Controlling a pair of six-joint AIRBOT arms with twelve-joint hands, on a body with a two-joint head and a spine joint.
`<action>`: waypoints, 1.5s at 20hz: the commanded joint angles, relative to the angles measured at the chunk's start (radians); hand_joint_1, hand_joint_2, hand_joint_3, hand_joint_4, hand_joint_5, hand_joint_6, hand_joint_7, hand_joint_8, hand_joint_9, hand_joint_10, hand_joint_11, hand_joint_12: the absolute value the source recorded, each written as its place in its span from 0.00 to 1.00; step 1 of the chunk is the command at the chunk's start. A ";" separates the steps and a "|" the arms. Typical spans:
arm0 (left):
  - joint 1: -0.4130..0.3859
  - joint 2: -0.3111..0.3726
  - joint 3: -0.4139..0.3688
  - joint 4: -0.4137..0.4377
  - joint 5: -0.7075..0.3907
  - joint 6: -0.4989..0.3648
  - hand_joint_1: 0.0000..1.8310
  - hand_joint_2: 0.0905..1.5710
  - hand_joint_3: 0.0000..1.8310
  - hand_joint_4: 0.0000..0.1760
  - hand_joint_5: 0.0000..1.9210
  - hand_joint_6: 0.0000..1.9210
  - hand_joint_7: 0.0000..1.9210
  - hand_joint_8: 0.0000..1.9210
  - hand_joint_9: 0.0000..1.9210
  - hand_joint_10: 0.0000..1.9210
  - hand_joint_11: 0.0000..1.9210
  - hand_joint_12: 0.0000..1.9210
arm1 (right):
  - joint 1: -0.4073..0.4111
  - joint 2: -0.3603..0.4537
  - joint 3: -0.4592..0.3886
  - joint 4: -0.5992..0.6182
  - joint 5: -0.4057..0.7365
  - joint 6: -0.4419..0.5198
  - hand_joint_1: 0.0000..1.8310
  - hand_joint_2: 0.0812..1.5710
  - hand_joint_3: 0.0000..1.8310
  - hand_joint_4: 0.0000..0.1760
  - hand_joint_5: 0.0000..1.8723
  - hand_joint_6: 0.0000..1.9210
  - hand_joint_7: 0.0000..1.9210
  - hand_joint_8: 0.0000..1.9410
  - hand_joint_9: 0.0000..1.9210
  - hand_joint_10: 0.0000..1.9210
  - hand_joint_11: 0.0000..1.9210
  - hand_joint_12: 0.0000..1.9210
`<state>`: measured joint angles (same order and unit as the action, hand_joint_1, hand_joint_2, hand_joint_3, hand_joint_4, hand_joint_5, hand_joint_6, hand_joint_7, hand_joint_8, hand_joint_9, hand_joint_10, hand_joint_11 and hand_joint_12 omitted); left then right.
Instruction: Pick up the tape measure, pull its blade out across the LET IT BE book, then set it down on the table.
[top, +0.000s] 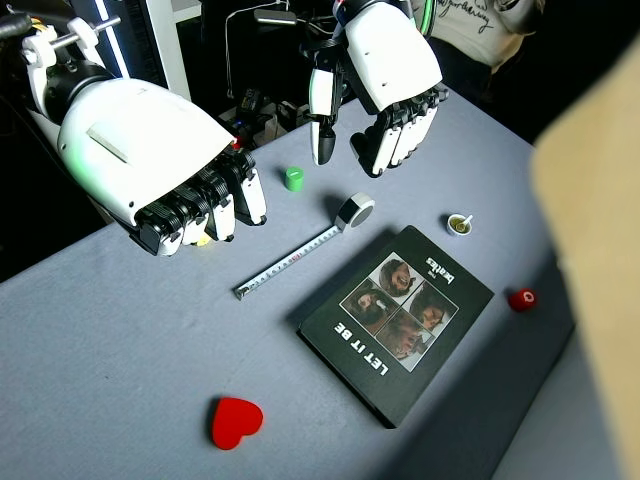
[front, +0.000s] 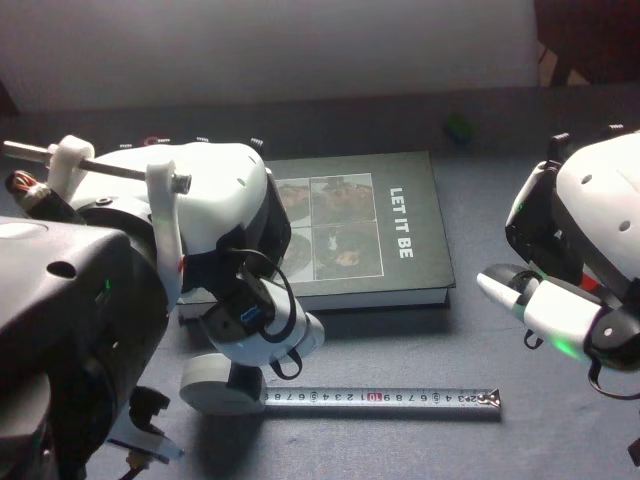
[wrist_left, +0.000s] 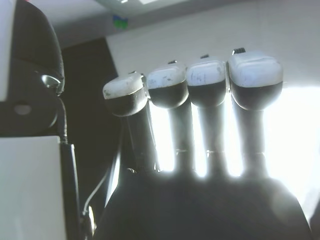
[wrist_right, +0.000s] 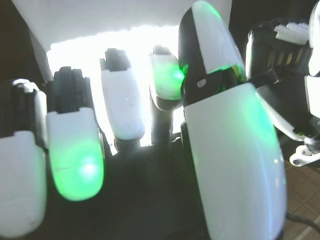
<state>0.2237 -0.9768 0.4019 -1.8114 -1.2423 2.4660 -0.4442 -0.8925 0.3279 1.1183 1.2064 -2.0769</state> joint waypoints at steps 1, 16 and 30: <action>-0.005 0.001 -0.003 0.091 -0.012 -0.002 0.06 0.67 0.06 0.00 0.11 0.03 0.07 0.03 0.07 0.03 0.00 0.32 | 0.004 0.006 -0.004 -0.096 0.055 0.002 0.03 0.63 0.11 0.13 0.05 0.03 0.07 0.02 0.04 0.03 0.00 0.27; 0.049 0.002 -0.033 0.152 -0.159 -0.192 0.24 0.63 0.00 0.00 0.13 0.00 0.10 0.00 0.10 0.00 0.01 0.36 | -0.006 0.013 -0.003 -0.105 0.037 0.013 0.04 0.68 0.00 0.13 0.06 0.00 0.07 0.00 0.05 0.00 0.00 0.26; 0.280 0.063 -0.132 0.445 -0.148 -0.751 0.59 0.61 0.00 0.00 0.18 0.01 0.14 0.01 0.14 0.00 0.04 0.37 | -0.023 0.012 -0.003 -0.148 0.032 0.035 0.08 0.67 0.00 0.08 0.07 0.00 0.10 0.00 0.08 0.01 0.00 0.29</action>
<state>0.5396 -0.9077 0.2802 -1.4361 -1.3651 1.7046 -0.4728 -0.8841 0.3279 1.0679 1.1732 -2.0491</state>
